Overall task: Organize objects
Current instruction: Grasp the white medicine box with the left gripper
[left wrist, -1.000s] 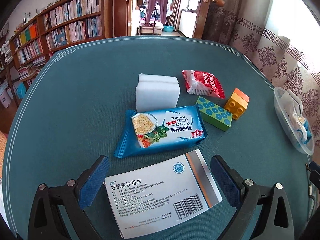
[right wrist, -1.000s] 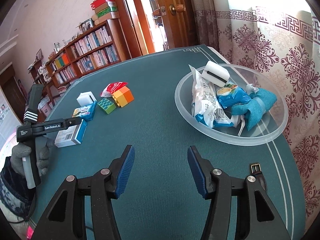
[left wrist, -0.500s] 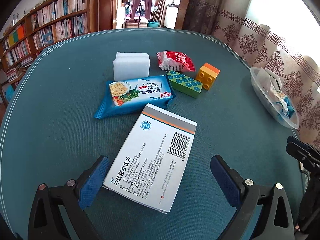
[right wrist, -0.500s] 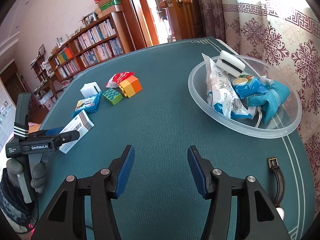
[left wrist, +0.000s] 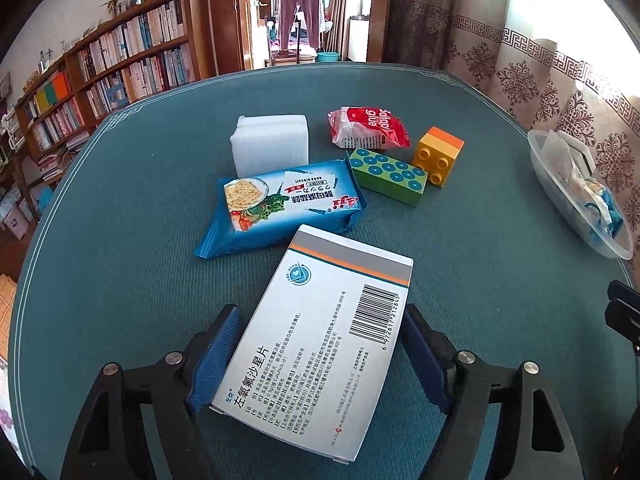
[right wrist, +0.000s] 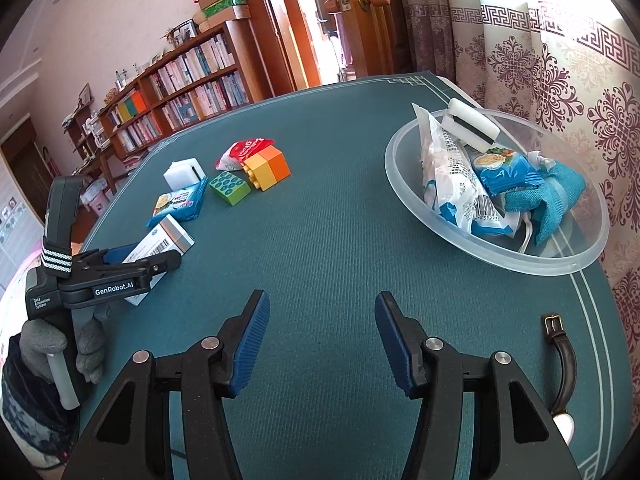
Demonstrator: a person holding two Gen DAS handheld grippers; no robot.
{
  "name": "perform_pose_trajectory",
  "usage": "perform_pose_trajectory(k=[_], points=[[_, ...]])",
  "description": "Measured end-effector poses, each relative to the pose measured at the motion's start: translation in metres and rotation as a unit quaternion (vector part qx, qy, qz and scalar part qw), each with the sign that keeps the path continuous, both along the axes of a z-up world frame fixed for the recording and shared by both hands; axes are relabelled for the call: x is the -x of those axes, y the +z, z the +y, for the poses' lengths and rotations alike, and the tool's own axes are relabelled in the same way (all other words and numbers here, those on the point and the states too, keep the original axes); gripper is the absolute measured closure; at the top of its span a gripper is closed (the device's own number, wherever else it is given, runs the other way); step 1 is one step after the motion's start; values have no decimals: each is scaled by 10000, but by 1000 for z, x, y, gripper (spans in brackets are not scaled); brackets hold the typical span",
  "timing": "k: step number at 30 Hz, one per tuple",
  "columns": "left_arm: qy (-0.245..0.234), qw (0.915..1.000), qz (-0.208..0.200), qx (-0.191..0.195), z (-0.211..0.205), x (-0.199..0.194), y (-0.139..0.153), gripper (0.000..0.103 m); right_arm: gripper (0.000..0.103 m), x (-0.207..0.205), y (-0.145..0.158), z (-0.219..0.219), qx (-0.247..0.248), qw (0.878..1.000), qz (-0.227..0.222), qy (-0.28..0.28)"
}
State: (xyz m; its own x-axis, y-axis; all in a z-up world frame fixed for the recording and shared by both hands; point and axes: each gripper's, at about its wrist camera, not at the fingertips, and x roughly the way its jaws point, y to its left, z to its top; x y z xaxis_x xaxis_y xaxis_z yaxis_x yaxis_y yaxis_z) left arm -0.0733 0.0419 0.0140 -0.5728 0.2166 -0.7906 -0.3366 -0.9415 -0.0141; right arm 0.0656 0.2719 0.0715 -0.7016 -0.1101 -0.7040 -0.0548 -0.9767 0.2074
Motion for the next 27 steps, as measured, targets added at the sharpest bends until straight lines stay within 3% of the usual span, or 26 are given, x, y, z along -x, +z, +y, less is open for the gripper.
perform_pose_trajectory(k=[6, 16, 27], points=[[77, 9999, 133, -19, -3, -6, 1, 35, 46, 11, -2, -10, 38, 9998, -87, 157], [570, 9972, 474, -110, -25, -22, 11, 36, 46, 37, 1, -36, -20, 9988, -132, 468], [1529, 9862, 634, 37, -62, -23, 10, 36, 46, 73, 3, -77, -5, 9950, -141, 989]])
